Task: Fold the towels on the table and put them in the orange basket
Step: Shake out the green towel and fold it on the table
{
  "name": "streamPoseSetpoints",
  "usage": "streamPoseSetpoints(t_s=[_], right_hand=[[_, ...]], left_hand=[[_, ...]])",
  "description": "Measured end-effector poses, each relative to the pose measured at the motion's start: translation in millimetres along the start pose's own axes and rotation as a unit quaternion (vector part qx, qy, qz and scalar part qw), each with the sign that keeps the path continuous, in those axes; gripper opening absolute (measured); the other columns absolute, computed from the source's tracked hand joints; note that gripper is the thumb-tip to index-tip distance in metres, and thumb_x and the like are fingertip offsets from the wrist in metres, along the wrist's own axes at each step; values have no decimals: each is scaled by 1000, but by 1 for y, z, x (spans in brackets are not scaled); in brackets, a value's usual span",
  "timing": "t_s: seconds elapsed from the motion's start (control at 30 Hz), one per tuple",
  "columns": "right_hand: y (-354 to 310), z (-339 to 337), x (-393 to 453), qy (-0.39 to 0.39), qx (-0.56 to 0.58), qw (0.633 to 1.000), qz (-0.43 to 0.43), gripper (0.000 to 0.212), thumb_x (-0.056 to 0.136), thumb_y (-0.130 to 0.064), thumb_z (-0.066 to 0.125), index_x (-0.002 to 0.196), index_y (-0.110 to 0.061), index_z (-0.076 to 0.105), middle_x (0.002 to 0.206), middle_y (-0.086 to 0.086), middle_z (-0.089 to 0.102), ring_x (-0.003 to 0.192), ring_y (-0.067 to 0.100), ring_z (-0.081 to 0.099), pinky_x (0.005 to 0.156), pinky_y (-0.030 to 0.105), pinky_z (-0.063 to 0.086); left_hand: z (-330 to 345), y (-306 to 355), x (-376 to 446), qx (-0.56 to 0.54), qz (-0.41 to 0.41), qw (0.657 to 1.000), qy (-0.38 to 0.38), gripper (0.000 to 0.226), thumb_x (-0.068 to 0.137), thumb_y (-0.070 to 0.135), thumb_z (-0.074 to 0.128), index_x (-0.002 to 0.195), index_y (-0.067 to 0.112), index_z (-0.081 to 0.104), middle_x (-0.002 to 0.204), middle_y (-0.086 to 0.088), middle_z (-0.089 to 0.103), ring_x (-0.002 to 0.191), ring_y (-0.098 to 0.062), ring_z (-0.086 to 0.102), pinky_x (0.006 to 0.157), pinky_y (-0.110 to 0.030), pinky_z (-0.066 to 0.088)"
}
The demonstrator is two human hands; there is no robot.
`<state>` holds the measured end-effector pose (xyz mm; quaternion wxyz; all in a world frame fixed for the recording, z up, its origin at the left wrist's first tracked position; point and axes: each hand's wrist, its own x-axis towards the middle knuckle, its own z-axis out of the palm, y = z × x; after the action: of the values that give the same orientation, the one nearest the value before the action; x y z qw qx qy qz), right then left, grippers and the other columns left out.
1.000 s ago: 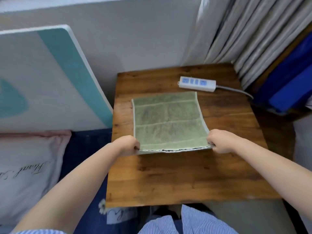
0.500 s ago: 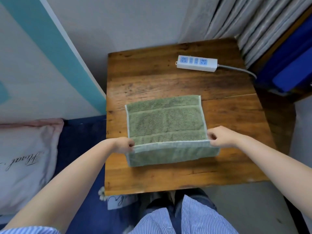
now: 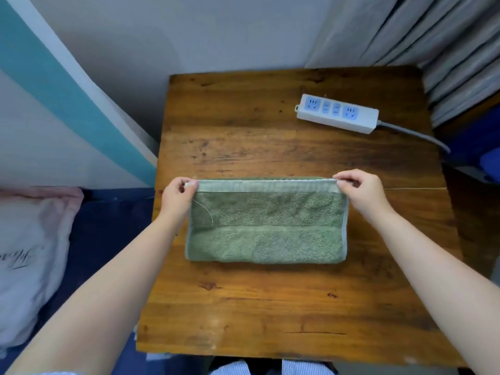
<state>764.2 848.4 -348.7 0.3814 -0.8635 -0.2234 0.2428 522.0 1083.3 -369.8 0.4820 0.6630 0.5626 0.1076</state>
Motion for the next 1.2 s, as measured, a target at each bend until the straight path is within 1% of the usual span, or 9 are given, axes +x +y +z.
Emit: streamPoseSetpoints(t_s=[0.07, 0.2, 0.3, 0.4, 0.63, 0.83, 0.93, 1.1, 1.2], right_hand=[[5, 9, 13, 11, -3, 1000, 0, 22, 84, 7, 52, 98, 3, 68, 102, 16, 63, 89, 14, 51, 70, 5, 39], [12, 25, 28, 44, -16, 999, -12, 22, 84, 9, 50, 97, 4, 67, 102, 22, 62, 73, 5, 48, 65, -7, 33], [18, 36, 35, 64, -45, 997, -18, 23, 84, 10, 48, 95, 6, 68, 100, 25, 62, 79, 18, 54, 70, 9, 38], [23, 45, 37, 54, -95, 994, -27, 24, 85, 9, 47, 98, 7, 67, 102, 26, 61, 95, 35, 57, 83, 28, 40], [28, 57, 38, 42, -176, 983, -36, 27, 89, 5, 44, 108, 7, 63, 106, 26, 59, 102, 39, 52, 86, 38, 41], [30, 65, 38, 55, -246, 966, -55, 28, 85, 9, 46, 107, 7, 63, 101, 26, 59, 100, 40, 51, 70, 44, 44], [32, 68, 38, 62, -268, 961, -31, 31, 86, 7, 44, 111, 3, 62, 105, 24, 58, 104, 39, 48, 72, 44, 42], [32, 65, 34, 60, -249, 967, 14, 36, 92, -5, 42, 127, 1, 48, 125, 22, 48, 117, 37, 40, 92, 44, 37], [32, 59, 12, 60, -225, 972, 37, 43, 92, -14, 46, 133, -2, 40, 134, 20, 42, 124, 34, 37, 99, 43, 34]], left_hand=[[18, 0, 6, 22, 3, 998, 54, 10, 95, 20, 44, 90, 13, 49, 70, 9, 46, 60, -3, 40, 48, -10, 37], [42, -2, 17, 46, -25, 993, 108, 22, 98, 20, 33, 101, 7, 50, 82, -1, 52, 72, -17, 47, 68, -34, 39], [49, -7, 27, 73, -31, 989, 122, 28, 98, 20, 32, 107, 1, 51, 102, -17, 58, 94, -31, 53, 82, -40, 42], [50, -15, 31, 117, -29, 986, 117, 30, 99, 20, 33, 109, -1, 51, 109, -21, 59, 101, -32, 53, 82, -37, 40], [48, -18, 39, 215, 5, 971, 101, 31, 100, 19, 31, 106, -4, 50, 108, -23, 56, 91, -32, 51, 71, -32, 32], [47, -20, 46, 278, 24, 956, 87, 32, 100, 22, 30, 104, -4, 48, 107, -26, 54, 91, -38, 52, 68, -33, 30], [51, -21, 45, 329, 22, 941, 77, 34, 100, 27, 30, 112, 0, 47, 116, -24, 49, 95, -40, 53, 69, -36, 35], [42, -19, 38, 221, -49, 970, 94, 46, 97, 33, 37, 128, -1, 37, 129, -24, 46, 113, -40, 49, 88, -42, 41], [32, -30, 15, 176, -78, 979, 70, 48, 95, 35, 40, 129, 2, 36, 123, -22, 55, 113, -38, 51, 90, -41, 40]])
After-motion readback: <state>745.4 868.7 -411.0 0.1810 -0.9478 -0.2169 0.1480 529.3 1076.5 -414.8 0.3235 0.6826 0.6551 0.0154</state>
